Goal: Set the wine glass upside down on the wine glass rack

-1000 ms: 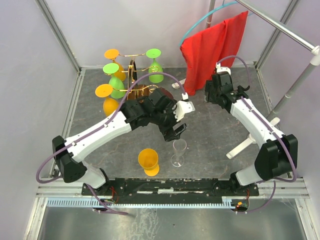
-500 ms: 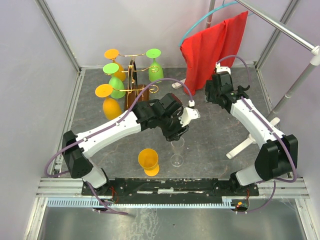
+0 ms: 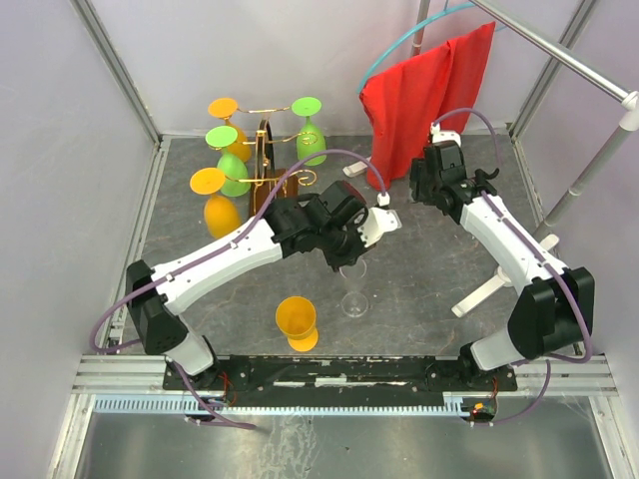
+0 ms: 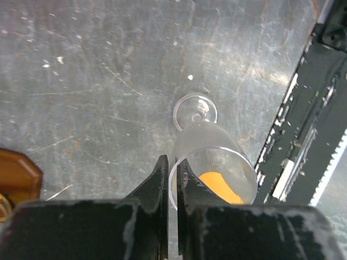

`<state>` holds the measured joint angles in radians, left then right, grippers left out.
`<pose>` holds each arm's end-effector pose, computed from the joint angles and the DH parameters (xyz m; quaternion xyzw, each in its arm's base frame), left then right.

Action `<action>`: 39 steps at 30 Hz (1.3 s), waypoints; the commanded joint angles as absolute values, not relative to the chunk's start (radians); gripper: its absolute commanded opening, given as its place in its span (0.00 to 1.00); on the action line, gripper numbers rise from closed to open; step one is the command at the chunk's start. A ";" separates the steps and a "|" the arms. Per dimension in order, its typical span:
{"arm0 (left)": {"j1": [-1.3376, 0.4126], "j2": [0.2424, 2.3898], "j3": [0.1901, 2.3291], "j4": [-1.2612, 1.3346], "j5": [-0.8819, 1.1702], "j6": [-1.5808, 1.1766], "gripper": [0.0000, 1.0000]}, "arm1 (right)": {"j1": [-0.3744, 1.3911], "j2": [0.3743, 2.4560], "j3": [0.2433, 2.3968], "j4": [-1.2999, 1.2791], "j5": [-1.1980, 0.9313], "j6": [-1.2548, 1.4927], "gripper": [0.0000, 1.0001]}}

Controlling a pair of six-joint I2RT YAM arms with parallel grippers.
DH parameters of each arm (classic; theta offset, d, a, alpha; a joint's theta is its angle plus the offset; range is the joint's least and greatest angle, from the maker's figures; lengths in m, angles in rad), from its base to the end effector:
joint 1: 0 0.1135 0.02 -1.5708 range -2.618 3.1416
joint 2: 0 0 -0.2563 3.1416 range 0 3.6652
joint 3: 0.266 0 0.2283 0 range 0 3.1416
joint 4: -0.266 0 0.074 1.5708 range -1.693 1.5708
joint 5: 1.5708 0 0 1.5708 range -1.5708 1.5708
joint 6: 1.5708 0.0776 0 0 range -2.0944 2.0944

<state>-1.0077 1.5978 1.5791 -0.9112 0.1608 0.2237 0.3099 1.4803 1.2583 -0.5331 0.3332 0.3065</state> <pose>0.1701 -0.2927 0.3049 0.5670 0.7577 -0.1904 0.2610 0.3241 0.0771 0.2778 0.0642 0.9054 -0.0264 0.4189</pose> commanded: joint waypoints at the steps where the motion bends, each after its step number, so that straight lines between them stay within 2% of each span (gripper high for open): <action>1: -1.012 1.557 1.668 -0.878 0.072 0.256 0.03 | 0.291 1.485 1.332 -0.527 0.329 0.345 0.75; 8: -1.009 1.432 1.715 -0.755 -0.038 0.314 0.03 | 0.245 1.490 1.429 -0.628 0.274 0.418 0.83; 12: -1.010 1.351 1.764 -0.619 -0.260 0.304 0.03 | 0.198 1.479 1.506 -0.689 0.153 0.465 0.86; 15: -1.010 1.304 1.826 -0.530 -0.313 0.320 0.03 | 0.168 1.474 1.561 -0.715 0.076 0.489 0.86; 20: -1.009 1.171 1.600 -0.169 -0.327 0.430 0.03 | 0.153 1.449 1.641 -0.739 0.001 0.548 0.86; 22: -1.010 1.135 1.488 0.011 -0.327 0.472 0.03 | 0.153 1.414 1.637 -0.689 -0.058 0.602 0.86; 26: -1.011 1.141 1.388 0.177 -0.328 0.528 0.03 | 0.153 1.346 1.578 -0.482 -0.238 0.818 0.85; 31: -1.009 1.117 1.214 0.501 -0.241 0.537 0.03 | 0.160 1.344 1.446 -0.046 -0.501 1.181 0.80; 39: -1.010 1.164 1.121 0.742 -0.266 0.586 0.03 | 0.200 1.329 1.458 0.057 -0.493 1.198 0.79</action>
<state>-1.0077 1.1759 1.1267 0.4347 -0.2787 0.5209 0.1852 1.3449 1.4422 -0.1131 -0.4446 1.1244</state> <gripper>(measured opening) 0.068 0.793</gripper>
